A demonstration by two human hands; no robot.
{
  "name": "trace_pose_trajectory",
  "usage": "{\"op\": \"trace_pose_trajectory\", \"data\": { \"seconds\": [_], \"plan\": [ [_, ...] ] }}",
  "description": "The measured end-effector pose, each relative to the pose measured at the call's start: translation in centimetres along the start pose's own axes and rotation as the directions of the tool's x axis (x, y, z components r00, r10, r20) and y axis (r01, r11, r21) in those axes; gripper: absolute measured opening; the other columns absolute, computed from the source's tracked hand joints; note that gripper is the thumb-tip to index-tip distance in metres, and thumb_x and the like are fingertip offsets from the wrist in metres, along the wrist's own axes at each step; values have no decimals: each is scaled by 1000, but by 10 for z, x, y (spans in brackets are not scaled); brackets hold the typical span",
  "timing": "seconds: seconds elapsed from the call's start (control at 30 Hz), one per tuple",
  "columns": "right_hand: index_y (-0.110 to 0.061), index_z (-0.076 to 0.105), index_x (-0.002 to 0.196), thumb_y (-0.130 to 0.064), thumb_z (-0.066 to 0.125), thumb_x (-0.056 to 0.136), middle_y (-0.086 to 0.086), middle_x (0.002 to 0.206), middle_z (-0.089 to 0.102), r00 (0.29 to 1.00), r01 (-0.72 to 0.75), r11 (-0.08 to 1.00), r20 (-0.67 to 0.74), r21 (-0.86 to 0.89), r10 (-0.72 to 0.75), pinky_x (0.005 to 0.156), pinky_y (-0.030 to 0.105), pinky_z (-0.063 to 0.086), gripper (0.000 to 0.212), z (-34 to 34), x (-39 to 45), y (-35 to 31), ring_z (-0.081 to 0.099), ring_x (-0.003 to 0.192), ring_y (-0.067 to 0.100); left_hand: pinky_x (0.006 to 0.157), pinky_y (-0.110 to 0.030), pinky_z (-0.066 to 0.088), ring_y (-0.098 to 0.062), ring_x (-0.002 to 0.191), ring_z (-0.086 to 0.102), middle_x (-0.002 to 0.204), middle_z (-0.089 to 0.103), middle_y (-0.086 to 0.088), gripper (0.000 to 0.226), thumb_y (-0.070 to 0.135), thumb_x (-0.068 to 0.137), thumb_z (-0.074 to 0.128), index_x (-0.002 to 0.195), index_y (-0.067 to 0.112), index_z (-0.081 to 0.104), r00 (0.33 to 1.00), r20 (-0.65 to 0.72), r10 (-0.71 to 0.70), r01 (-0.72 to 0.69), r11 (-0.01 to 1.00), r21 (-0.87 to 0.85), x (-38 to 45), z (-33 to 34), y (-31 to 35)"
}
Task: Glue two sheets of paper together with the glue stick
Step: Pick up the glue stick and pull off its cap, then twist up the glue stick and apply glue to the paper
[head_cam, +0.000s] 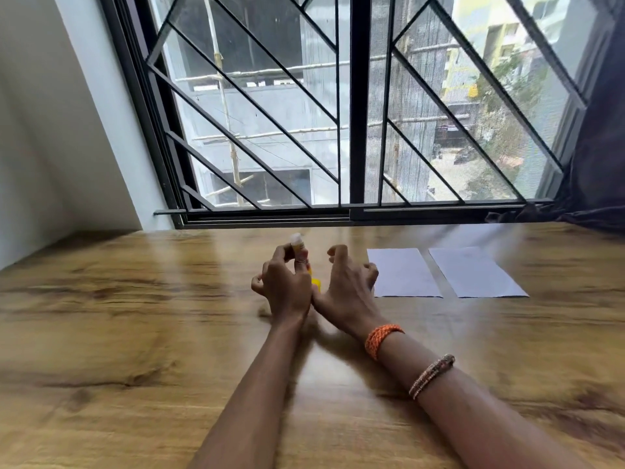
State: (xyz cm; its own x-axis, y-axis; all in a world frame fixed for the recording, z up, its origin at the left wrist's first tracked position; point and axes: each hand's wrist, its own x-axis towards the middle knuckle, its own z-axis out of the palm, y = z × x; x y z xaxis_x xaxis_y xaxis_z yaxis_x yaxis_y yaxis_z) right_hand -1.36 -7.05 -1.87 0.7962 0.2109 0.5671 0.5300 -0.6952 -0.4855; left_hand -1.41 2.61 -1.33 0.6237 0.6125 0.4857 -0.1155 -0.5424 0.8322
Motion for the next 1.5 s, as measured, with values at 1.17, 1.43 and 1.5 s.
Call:
{"op": "trace_pose_trajectory", "data": {
  "seconds": [1.17, 1.43, 1.5],
  "plan": [
    [-21, 44, 97, -20, 66, 82, -5, 78, 62, 942, 99, 983, -304, -151, -142, 80, 36, 28, 27, -90, -42, 26, 59, 79, 21, 67, -26, 43, -7, 75, 59, 72, 67, 12, 22, 39, 88, 54, 75, 23, 61, 690, 721, -69, 557, 686, -468, -51, 5, 65],
    [-30, 43, 85, -26, 67, 73, -7, 61, 60, 956, 152, 938, -196, -310, -220, 81, 37, 25, 27, -104, -39, 23, 58, 74, 18, 68, -24, 47, -4, 66, 60, 64, 66, 12, 17, 34, 86, 54, 81, 20, 64, 616, 785, -73, 657, 598, -460, -57, 7, 67],
    [-27, 45, 76, -25, 67, 73, -8, 59, 58, 979, 27, 999, -202, 18, -23, 75, 34, 29, 23, -103, -39, 19, 56, 65, 10, 69, -24, 49, -3, 67, 66, 69, 71, 10, 19, 27, 92, 48, 87, 19, 64, 596, 803, -20, 679, 546, -490, -55, 7, 66]
  ]
}}
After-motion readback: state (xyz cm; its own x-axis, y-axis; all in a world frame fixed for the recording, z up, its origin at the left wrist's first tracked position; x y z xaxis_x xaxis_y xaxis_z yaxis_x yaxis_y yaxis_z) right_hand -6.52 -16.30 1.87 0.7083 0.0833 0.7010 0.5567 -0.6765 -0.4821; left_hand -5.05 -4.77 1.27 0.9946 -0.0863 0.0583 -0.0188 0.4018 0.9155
